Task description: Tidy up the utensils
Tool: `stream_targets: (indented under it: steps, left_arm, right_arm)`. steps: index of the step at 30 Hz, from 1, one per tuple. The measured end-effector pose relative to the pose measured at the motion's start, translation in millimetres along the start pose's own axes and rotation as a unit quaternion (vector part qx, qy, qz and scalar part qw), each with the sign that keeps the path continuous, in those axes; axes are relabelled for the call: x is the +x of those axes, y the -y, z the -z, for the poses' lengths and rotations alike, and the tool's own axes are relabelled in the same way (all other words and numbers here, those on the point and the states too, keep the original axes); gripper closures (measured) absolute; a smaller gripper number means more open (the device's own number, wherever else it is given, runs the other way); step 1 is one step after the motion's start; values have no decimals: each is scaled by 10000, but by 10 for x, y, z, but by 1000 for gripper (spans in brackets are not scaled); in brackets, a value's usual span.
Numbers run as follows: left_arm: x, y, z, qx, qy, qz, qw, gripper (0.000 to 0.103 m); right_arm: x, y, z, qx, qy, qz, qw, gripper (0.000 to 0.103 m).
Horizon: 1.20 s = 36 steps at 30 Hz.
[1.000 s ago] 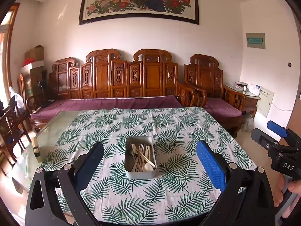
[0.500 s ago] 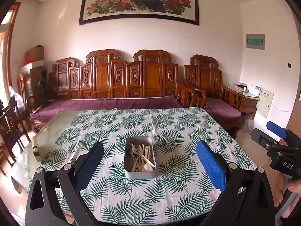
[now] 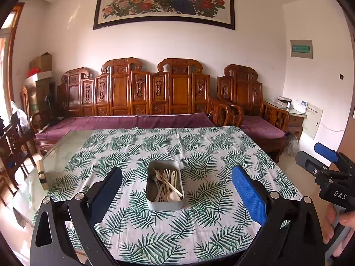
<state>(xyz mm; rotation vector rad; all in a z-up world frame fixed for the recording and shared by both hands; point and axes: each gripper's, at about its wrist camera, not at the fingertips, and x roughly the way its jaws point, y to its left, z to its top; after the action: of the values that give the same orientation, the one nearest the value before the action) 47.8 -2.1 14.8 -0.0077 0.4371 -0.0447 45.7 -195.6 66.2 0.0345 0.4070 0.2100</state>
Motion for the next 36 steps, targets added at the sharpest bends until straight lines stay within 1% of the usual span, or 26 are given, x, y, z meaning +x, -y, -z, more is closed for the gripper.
stream_targets:
  steps: [36]
  left_arm:
    - [17, -45, 32, 11, -7, 23, 10000, 8]
  right_arm:
    - [19, -8, 8, 23, -14, -21, 10000, 3]
